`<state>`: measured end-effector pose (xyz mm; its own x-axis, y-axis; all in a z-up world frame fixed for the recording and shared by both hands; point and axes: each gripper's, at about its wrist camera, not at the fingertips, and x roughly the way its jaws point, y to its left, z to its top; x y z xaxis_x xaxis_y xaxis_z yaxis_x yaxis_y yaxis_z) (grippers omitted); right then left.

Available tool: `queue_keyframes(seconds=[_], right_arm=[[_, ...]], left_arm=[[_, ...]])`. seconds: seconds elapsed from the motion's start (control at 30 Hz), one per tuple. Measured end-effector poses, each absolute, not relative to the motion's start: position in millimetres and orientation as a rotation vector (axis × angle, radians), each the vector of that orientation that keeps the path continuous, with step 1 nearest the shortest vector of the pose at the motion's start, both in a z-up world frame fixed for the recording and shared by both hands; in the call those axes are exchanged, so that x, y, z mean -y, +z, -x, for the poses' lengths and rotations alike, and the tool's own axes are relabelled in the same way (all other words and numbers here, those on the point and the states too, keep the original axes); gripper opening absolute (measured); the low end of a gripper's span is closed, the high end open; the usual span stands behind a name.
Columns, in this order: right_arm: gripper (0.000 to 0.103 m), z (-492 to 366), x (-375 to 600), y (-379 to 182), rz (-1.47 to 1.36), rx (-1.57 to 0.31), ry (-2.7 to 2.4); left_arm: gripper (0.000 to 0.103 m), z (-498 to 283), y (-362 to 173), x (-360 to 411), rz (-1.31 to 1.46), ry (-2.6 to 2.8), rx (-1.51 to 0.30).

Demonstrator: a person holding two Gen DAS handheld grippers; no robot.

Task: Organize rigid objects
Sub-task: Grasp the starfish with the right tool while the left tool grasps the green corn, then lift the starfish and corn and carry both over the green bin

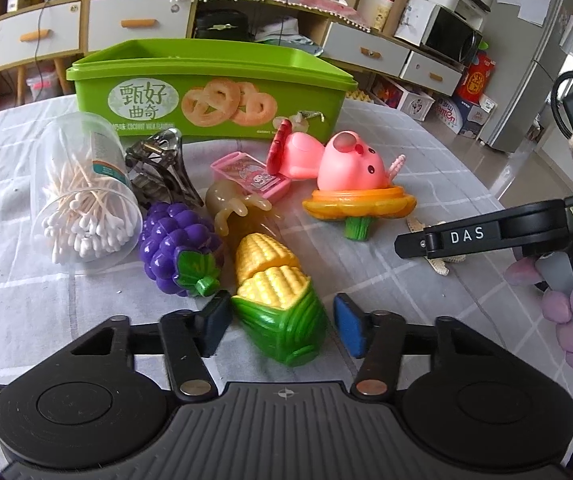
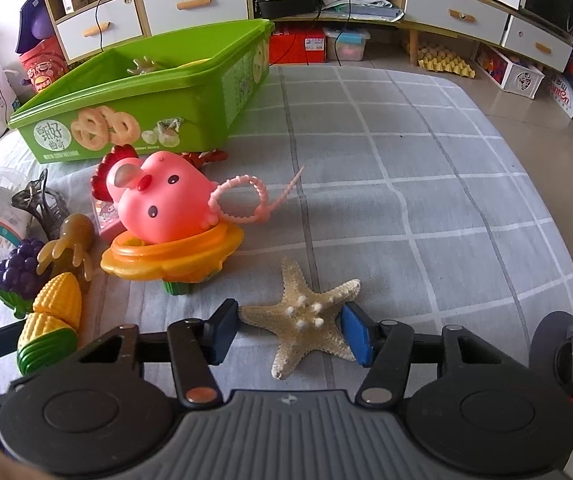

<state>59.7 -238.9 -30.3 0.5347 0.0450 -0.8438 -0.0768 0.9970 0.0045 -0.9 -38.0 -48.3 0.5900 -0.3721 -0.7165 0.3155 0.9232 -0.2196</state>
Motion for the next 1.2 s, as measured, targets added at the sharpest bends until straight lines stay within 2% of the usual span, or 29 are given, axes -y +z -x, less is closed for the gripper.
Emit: queue_keyframes(seconds=[0.13,0.43,0.5,1.2], right_arm=[[0.031,-58.4,237.9,-26.3,0.037,-0.995,0.081],[0.031,-57.8,236.6,-23.7,0.009,-1.006,0.115],[0.027,-56.9,237.7,-21.0,-0.011,-1.007,0.125],[0.026,-55.4,249.9,-7.0,-0.319,-1.084,0.275]], left_arm=[[0.055,-1.8,-47.6,33.5,0.104,-0.395,-0.86],[0.055,-0.9,-41.7,33.5,0.116,-0.398,-0.845],[0.055,-1.2,-40.1,33.7,0.12,-0.399,-0.843],[0.055,-3.0,-22.1,31.2,0.164,-0.411,-0.819]])
